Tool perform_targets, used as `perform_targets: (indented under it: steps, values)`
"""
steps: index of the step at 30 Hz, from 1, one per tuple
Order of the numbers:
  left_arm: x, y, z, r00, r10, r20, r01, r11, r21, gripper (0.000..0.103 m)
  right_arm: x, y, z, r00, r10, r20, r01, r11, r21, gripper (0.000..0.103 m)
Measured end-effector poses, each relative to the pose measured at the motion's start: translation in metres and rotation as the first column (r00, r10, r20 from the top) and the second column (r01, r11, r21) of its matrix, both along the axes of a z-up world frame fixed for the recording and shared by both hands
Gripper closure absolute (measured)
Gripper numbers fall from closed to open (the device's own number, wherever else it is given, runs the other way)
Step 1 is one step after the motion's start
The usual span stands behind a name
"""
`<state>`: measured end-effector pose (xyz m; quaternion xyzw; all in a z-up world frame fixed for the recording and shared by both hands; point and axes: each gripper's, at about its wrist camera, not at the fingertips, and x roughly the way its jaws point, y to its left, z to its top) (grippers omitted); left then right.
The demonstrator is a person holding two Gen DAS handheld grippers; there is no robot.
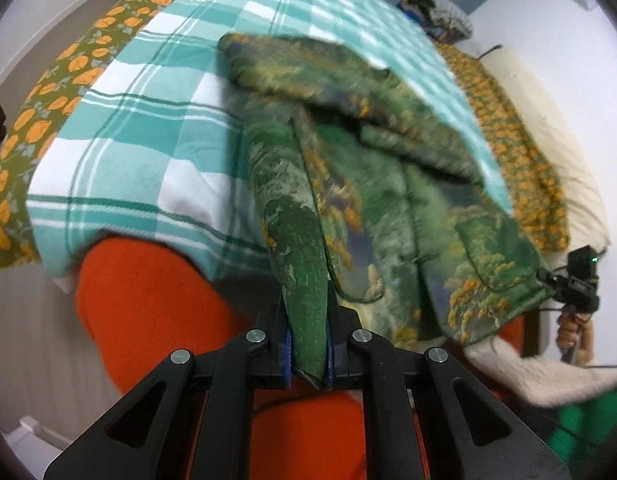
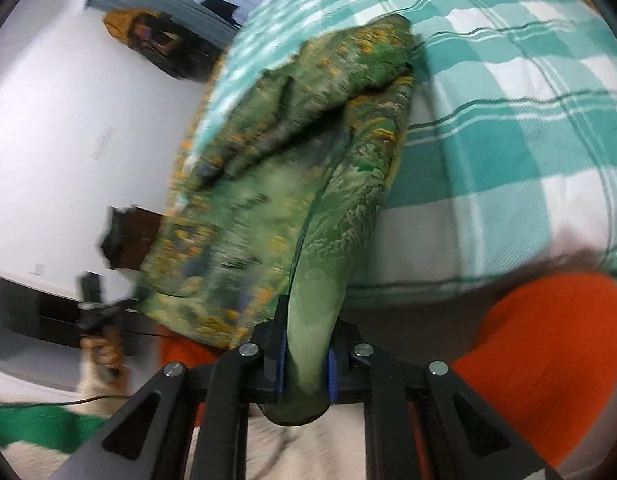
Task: Fold large clothes
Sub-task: 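Grasp the jacket hem with the left tool while the right tool grasps the hem too, then lift the hem with both tools and fold it toward the collar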
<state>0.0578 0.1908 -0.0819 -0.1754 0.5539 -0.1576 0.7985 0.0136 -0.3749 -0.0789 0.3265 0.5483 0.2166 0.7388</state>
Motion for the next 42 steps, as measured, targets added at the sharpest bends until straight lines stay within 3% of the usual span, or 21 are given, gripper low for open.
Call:
perform_targets:
  steps: [4, 6, 9, 12, 14, 17, 21, 24, 25, 26, 28, 30, 32, 35, 37, 39, 42]
  values:
    - [0.001, 0.021, 0.042, 0.995, 0.049, 0.085, -0.04, 0.994, -0.098, 0.094, -0.001, -0.016, 0.037, 0.997, -0.052, 0.058, 0.045, 0.993, 0.112, 0.089]
    - [0.023, 0.034, 0.057, 0.987, 0.091, 0.132, -0.069, 0.984, -0.161, 0.094, 0.013, -0.024, 0.049, 0.992, -0.083, 0.095, 0.07, 0.988, 0.136, 0.089]
    - [0.069, 0.042, 0.06, 0.976, 0.138, 0.167, -0.106, 0.977, -0.187, 0.094, 0.056, -0.032, 0.053, 0.98, -0.131, 0.149, 0.11, 0.984, 0.141, 0.089]
    - [0.138, 0.046, 0.041, 0.964, 0.222, 0.144, -0.184, 0.954, -0.238, 0.094, 0.121, -0.043, 0.033, 0.963, -0.217, 0.161, 0.185, 0.964, 0.192, 0.089]
    - [0.173, 0.044, 0.028, 0.957, 0.261, 0.128, -0.227, 0.946, -0.233, 0.094, 0.154, -0.041, 0.016, 0.953, -0.259, 0.158, 0.23, 0.956, 0.181, 0.089]
    - [0.224, 0.034, 0.006, 0.95, 0.283, 0.131, -0.258, 0.949, -0.18, 0.093, 0.205, -0.036, -0.023, 0.936, -0.328, 0.124, 0.308, 0.939, 0.155, 0.089]
    - [0.254, 0.017, -0.022, 0.949, 0.294, 0.114, -0.283, 0.953, -0.106, 0.089, 0.241, -0.031, -0.066, 0.925, -0.375, 0.067, 0.367, 0.925, 0.1, 0.087]
    - [0.262, 0.014, -0.04, 0.949, 0.3, 0.092, -0.292, 0.952, -0.097, 0.075, 0.251, -0.029, -0.092, 0.912, -0.41, 0.0, 0.408, 0.908, 0.099, 0.082]
    - [0.259, 0.017, -0.041, 0.95, 0.298, 0.098, -0.285, 0.95, -0.125, 0.058, 0.253, -0.03, -0.098, 0.906, -0.422, -0.028, 0.422, 0.899, 0.12, 0.077]
    - [0.254, 0.021, -0.039, 0.944, 0.309, 0.113, -0.293, 0.946, -0.138, 0.038, 0.254, -0.031, -0.1, 0.901, -0.431, -0.046, 0.432, 0.889, 0.15, 0.066]
    - [0.244, 0.031, -0.03, 0.934, 0.324, 0.152, -0.299, 0.94, -0.166, 0.023, 0.253, -0.035, -0.099, 0.898, -0.434, -0.078, 0.44, 0.867, 0.235, 0.052]
    - [0.235, 0.042, -0.022, 0.932, 0.315, 0.177, -0.284, 0.941, -0.183, 0.022, 0.25, -0.038, -0.089, 0.906, -0.416, -0.073, 0.419, 0.864, 0.279, 0.041]
    - [0.231, 0.048, -0.019, 0.944, 0.274, 0.182, -0.248, 0.957, -0.153, 0.022, 0.248, -0.043, -0.075, 0.919, -0.393, -0.027, 0.384, 0.878, 0.287, 0.04]
    - [0.231, 0.04, -0.026, 0.972, 0.165, 0.169, -0.162, 0.986, -0.033, 0.022, 0.247, -0.045, -0.054, 0.945, -0.318, 0.076, 0.305, 0.941, 0.145, 0.039]
    - [0.239, 0.028, -0.04, 0.986, 0.106, 0.127, -0.109, 0.994, 0.019, 0.022, 0.251, -0.035, -0.046, 0.966, -0.229, 0.121, 0.237, 0.97, -0.056, 0.039]
    - [0.253, 0.009, -0.054, 0.992, 0.07, 0.101, -0.077, 0.995, 0.067, 0.022, 0.26, -0.019, -0.049, 0.981, -0.152, 0.124, 0.174, 0.965, -0.194, 0.039]
    - [0.275, -0.014, -0.065, 0.994, 0.065, 0.089, -0.073, 0.992, 0.099, 0.023, 0.277, 0.005, -0.059, 0.988, -0.108, 0.112, 0.138, 0.94, -0.312, 0.039]
